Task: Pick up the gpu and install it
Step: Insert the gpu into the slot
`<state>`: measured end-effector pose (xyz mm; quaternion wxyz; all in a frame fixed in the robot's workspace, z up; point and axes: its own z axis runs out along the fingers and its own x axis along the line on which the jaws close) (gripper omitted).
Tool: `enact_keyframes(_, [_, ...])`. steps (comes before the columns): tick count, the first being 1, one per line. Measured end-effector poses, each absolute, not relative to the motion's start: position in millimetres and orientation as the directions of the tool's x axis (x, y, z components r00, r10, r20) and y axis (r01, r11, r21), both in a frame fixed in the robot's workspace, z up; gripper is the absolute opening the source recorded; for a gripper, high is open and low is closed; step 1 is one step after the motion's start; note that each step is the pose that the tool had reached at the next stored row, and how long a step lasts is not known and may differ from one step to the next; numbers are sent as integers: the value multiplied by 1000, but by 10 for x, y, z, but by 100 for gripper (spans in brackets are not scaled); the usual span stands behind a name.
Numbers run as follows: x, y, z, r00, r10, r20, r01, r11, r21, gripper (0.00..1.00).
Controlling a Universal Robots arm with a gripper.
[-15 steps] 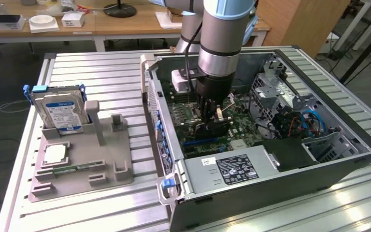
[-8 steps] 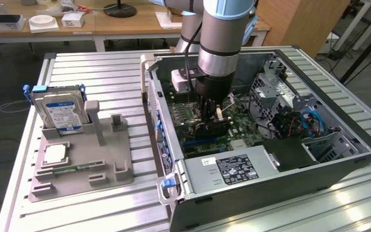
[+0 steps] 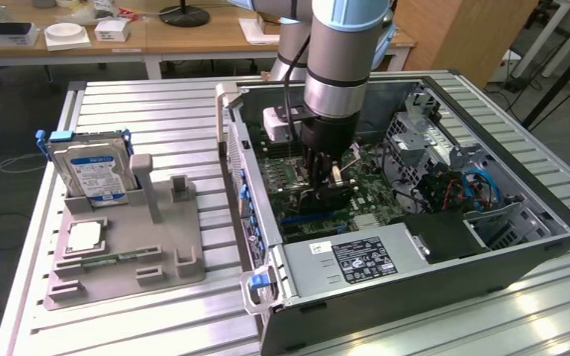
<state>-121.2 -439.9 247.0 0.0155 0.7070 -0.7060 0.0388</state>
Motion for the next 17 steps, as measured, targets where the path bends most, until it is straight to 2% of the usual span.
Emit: enact_keyframes(17, [-1212, -4399, 2451, 0, -997, 76, -999, -3, -39, 26])
